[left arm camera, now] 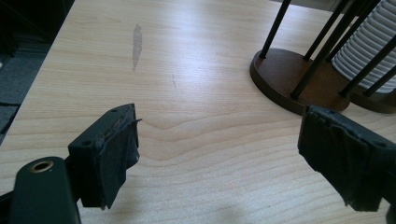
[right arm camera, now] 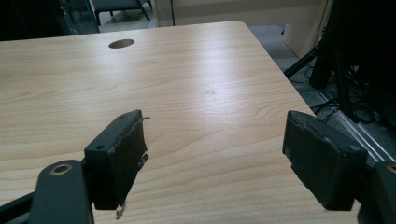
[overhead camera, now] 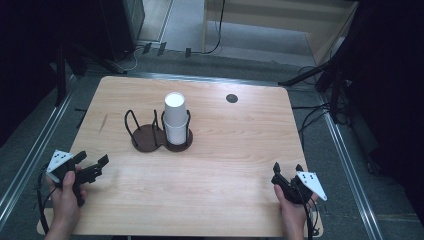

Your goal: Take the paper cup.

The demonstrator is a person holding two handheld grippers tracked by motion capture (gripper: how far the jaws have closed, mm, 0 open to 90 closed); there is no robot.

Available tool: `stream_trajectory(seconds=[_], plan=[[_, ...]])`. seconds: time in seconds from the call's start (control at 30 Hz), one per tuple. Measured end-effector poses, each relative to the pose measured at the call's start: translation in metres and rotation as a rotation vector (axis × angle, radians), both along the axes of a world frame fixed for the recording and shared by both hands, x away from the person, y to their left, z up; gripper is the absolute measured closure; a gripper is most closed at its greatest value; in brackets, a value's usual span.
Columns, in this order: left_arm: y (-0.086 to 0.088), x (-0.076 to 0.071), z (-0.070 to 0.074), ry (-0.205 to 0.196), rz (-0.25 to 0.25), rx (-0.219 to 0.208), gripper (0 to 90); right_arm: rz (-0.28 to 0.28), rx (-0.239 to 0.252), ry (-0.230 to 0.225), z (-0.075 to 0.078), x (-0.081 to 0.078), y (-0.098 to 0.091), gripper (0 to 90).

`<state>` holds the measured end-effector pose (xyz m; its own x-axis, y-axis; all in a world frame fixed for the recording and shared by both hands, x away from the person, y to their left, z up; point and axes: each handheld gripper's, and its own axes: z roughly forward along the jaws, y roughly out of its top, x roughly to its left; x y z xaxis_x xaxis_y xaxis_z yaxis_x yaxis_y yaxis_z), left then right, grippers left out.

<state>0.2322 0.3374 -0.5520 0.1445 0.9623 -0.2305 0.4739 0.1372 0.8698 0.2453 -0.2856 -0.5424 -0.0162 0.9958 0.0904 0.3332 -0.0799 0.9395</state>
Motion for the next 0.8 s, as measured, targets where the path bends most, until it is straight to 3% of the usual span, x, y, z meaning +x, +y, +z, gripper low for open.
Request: stream_trajectory(seconds=[0.17,0.27,0.33,0.43,0.5,0.57,0.8], plan=[[0.000,-0.001,0.000,-0.003,-0.002,-0.002,12.9,-0.002,-0.018,0.006,0.001,0.002,0.002,21.0],[0.000,-0.001,0.000,-0.004,-0.005,0.005,13.0,0.027,0.033,0.017,0.007,0.004,0.004,18.3],[-0.001,-0.001,0.000,-0.005,-0.006,0.008,13.1,0.061,0.058,0.000,0.021,0.005,0.014,17.0],[-0.002,-0.001,0.000,-0.001,-0.005,0.011,13.1,0.091,0.066,-0.007,0.029,0.005,0.021,16.2],[-0.002,-0.001,0.000,-0.001,-0.004,0.012,13.0,0.125,0.060,-0.005,0.035,0.005,0.030,15.2],[-0.001,0.000,0.000,0.005,-0.008,0.012,13.1,0.176,0.014,0.018,0.043,0.007,0.046,14.0],[0.000,0.001,0.000,0.004,-0.009,0.002,13.1,0.236,-0.010,0.035,0.050,0.014,0.079,14.0]])
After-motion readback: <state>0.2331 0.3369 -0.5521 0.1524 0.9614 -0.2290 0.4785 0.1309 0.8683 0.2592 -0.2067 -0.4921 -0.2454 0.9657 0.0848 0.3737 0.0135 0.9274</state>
